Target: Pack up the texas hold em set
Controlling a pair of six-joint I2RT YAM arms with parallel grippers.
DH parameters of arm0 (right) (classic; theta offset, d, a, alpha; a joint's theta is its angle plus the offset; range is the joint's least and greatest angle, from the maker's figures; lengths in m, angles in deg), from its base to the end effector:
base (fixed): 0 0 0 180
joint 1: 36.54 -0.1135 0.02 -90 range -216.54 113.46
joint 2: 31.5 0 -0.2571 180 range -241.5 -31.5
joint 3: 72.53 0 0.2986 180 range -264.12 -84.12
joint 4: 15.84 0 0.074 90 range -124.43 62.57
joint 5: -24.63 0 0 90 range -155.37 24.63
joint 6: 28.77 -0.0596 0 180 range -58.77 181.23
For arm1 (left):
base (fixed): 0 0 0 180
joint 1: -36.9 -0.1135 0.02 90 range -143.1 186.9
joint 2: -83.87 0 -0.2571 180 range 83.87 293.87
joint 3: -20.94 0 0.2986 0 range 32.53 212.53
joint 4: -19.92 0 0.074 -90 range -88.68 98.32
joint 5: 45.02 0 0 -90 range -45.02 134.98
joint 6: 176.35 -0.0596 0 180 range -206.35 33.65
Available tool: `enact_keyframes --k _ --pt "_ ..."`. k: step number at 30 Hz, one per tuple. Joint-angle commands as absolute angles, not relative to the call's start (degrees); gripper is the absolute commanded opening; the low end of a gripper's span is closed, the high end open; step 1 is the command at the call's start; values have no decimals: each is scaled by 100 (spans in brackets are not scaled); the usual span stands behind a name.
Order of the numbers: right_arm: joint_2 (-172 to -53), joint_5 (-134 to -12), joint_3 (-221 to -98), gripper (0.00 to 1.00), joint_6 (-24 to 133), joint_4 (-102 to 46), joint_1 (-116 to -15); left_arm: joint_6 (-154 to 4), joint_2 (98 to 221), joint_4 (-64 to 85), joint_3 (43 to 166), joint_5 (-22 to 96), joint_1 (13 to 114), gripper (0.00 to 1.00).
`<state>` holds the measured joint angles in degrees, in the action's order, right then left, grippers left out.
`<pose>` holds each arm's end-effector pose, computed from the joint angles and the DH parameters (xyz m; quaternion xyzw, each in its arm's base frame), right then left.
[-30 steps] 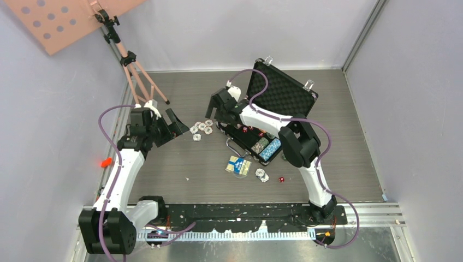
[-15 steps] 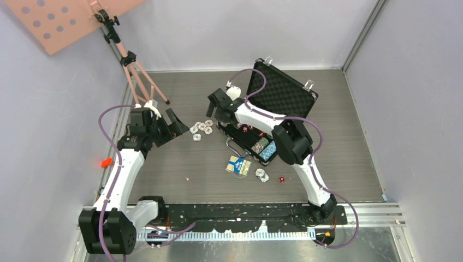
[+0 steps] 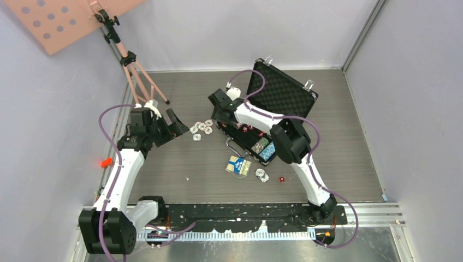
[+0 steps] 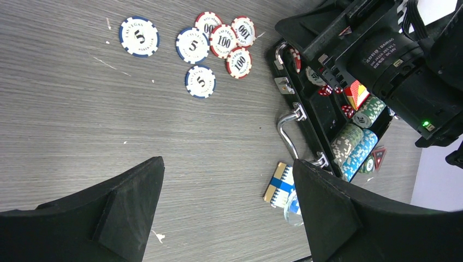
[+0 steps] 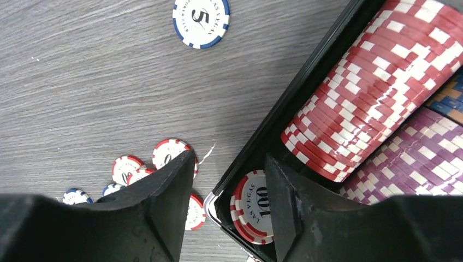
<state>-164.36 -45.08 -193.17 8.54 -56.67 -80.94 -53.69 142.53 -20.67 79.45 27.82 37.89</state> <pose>0.4180 0.3804 0.1349 0.1232 0.9272 0.1232 0.3317 0.2837 -0.0225 0.2468 -0.1854 0.8817 -0.2491 0.3552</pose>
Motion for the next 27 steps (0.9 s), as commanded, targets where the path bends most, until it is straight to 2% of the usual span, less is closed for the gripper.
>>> enact_keyframes --k 1,7,13,21,25,27 --pt "-16071 -4679 -19285 54 1012 -5508 -8124 -5436 14198 -1927 8017 2673 3771 91" --pt "-15957 -5318 -19168 56 1412 -5503 -8011 -5444 14182 -1936 8010 2679 3769 91" --pt "-15989 -6218 -19121 67 1741 -5548 -7836 -5428 14200 -1921 8008 2664 3769 91" --pt "-16319 -7284 -19550 69 2079 -5903 -7833 -5432 14215 -1918 8017 2662 3771 91" --pt "-16286 -7374 -19531 69 2180 -5851 -7820 -5430 14223 -1927 8000 2656 3769 91" --pt "-16269 -7288 -19567 73 2223 -5909 -7801 -5434 14229 -1934 7999 2661 3769 91"
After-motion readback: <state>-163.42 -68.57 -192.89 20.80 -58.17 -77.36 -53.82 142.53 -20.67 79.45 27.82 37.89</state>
